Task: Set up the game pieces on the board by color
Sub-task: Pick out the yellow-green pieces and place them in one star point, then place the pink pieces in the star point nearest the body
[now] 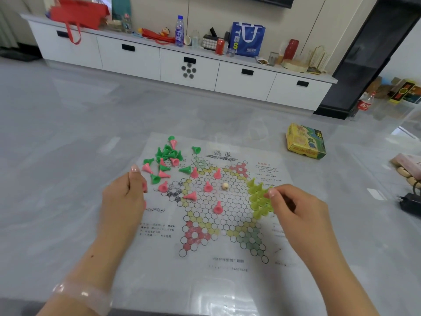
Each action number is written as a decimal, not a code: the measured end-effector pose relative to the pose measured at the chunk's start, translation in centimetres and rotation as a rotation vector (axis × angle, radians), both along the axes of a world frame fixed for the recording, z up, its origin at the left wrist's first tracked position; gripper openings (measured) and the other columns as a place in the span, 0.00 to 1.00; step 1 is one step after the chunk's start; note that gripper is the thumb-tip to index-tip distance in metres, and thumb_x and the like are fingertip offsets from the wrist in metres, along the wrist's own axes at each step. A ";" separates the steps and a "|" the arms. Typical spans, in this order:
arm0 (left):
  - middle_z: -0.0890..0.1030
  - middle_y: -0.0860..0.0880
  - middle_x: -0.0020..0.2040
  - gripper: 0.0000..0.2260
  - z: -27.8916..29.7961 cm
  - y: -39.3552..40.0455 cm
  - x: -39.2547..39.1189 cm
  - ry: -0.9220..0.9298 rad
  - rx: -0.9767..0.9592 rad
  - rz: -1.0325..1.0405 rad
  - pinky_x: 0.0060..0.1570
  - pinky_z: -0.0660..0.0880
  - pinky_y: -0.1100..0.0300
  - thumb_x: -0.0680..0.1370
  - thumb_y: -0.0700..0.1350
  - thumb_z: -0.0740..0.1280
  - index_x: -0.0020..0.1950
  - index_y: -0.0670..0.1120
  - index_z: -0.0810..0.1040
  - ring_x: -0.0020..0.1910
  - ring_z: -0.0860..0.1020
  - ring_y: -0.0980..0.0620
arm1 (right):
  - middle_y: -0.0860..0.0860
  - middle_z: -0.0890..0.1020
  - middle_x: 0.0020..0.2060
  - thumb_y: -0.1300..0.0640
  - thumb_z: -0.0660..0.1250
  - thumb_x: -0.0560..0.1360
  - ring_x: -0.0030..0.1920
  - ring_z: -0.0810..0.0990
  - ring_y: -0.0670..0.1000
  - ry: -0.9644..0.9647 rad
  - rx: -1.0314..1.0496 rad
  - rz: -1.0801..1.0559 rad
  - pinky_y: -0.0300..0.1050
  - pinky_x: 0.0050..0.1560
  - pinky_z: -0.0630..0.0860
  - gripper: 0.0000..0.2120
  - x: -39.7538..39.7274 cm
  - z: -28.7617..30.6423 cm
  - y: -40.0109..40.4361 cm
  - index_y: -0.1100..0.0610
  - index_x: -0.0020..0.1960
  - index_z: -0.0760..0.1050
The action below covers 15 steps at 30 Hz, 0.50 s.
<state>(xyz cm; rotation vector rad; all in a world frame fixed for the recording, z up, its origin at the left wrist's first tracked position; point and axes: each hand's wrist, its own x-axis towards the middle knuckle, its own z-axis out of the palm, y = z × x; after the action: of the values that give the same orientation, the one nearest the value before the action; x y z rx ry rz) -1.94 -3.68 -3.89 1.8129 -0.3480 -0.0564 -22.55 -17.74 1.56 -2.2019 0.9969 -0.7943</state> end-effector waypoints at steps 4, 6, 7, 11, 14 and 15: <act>0.61 0.51 0.24 0.18 2.1 0.2 -0.6 0.421 -0.306 0.005 0.27 0.60 0.61 0.78 0.48 0.54 0.28 0.47 0.64 0.21 0.59 0.53 | 0.49 0.76 0.26 0.54 0.62 0.75 0.29 0.72 0.43 -0.027 0.074 0.113 0.33 0.31 0.67 0.10 1.5 1.2 2.5 0.52 0.38 0.79; 0.61 0.52 0.22 0.16 2.9 0.5 -0.9 0.681 -0.566 -0.069 0.20 0.56 0.66 0.76 0.43 0.53 0.27 0.48 0.62 0.16 0.58 0.56 | 0.44 0.78 0.31 0.52 0.62 0.74 0.30 0.74 0.42 -0.052 0.132 0.184 0.31 0.31 0.67 0.10 2.1 2.0 3.9 0.50 0.37 0.78; 0.61 0.53 0.21 0.15 3.0 0.7 -1.2 0.803 -0.660 -0.105 0.17 0.55 0.69 0.75 0.42 0.53 0.27 0.48 0.62 0.15 0.58 0.57 | 0.43 0.78 0.32 0.52 0.62 0.74 0.29 0.73 0.41 -0.052 0.156 0.218 0.30 0.30 0.67 0.10 2.4 2.4 4.6 0.50 0.37 0.78; 0.65 0.53 0.19 0.14 2.6 1.2 -2.5 1.128 -0.792 -0.198 0.17 0.58 0.71 0.72 0.43 0.56 0.26 0.48 0.65 0.15 0.61 0.57 | 0.49 0.78 0.32 0.54 0.63 0.74 0.28 0.71 0.41 -0.060 0.224 0.301 0.31 0.31 0.67 0.09 3.2 2.4 6.2 0.51 0.37 0.78; 0.64 0.52 0.19 0.17 2.8 0.7 -3.1 1.142 -0.731 -0.251 0.16 0.58 0.71 0.77 0.47 0.55 0.27 0.49 0.65 0.15 0.61 0.57 | 0.45 0.78 0.29 0.58 0.66 0.73 0.27 0.73 0.40 -0.083 0.277 0.343 0.29 0.31 0.68 0.07 4.1 1.4 7.1 0.48 0.40 0.79; 0.64 0.52 0.19 0.17 2.9 0.5 -3.4 1.112 -0.679 -0.279 0.16 0.58 0.71 0.77 0.48 0.55 0.28 0.48 0.64 0.15 0.60 0.57 | 0.44 0.78 0.30 0.58 0.67 0.73 0.29 0.74 0.40 -0.084 0.264 0.366 0.29 0.32 0.69 0.06 4.4 1.1 7.4 0.47 0.43 0.79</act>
<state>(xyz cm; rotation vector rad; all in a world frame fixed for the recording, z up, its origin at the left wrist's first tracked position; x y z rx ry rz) -5.34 -3.17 -0.97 0.8454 0.1807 -0.9749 -18.17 -10.38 2.64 -2.0207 0.5929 -0.5465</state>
